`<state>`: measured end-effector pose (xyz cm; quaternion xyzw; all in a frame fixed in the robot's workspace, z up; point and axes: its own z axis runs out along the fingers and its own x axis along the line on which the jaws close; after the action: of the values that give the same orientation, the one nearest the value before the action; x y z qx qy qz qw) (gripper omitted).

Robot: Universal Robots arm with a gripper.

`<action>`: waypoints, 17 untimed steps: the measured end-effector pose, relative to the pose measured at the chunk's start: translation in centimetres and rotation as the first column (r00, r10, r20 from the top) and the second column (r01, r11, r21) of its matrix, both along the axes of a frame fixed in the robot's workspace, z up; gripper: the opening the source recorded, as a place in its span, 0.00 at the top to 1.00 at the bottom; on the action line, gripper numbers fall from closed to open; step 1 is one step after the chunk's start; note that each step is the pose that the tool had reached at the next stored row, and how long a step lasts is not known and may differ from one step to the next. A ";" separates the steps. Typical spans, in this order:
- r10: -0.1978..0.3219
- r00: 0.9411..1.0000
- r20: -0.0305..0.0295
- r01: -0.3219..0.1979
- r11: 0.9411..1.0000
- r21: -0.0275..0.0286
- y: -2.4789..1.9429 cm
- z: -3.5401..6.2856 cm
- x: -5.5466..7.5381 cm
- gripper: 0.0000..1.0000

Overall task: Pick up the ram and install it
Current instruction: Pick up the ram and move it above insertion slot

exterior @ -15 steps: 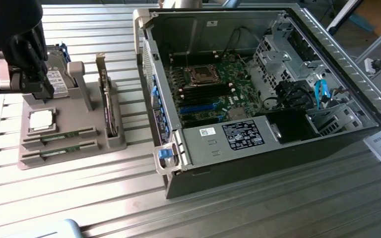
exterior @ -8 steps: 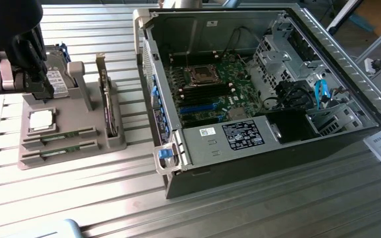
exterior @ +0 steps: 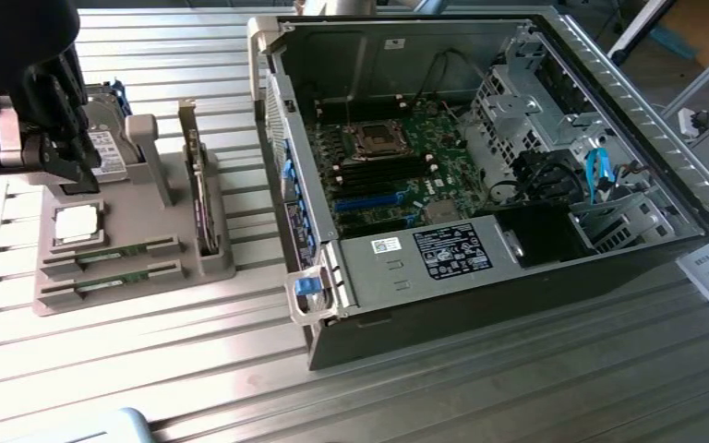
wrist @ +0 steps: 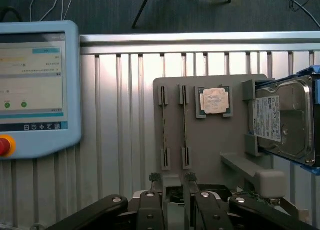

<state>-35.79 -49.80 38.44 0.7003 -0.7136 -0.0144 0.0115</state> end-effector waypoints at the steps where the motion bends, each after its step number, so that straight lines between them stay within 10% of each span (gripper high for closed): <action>1: 0.000 1.000 0.000 0.000 1.000 0.000 0.00 0.00 0.0 0.69; 17: 0.001 1.000 0.000 -0.001 1.000 0.000 0.00 -2.24 0.0 0.69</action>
<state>-35.80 -49.81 36.19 0.7008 -0.7131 -0.0145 0.0115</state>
